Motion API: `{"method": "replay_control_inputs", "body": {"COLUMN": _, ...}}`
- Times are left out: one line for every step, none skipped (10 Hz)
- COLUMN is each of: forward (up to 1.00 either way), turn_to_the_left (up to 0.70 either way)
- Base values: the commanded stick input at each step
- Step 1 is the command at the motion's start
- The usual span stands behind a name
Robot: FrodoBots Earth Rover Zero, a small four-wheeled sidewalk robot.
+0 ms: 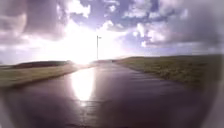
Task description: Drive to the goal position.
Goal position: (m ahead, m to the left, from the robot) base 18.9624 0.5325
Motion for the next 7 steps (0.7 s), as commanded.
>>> {"method": "replay_control_inputs", "body": {"forward": 0.70, "turn_to_the_left": 0.00}}
{"method": "replay_control_inputs", "body": {"forward": 0.70, "turn_to_the_left": 0.00}}
{"method": "replay_control_inputs", "body": {"forward": 0.70, "turn_to_the_left": 0.00}}
{"method": "replay_control_inputs", "body": {"forward": 0.70, "turn_to_the_left": 0.00}}
{"method": "replay_control_inputs", "body": {"forward": 0.70, "turn_to_the_left": 0.00}}
{"method": "replay_control_inputs", "body": {"forward": 0.70, "turn_to_the_left": 0.00}}
{"method": "replay_control_inputs", "body": {"forward": 0.70, "turn_to_the_left": 0.00}}
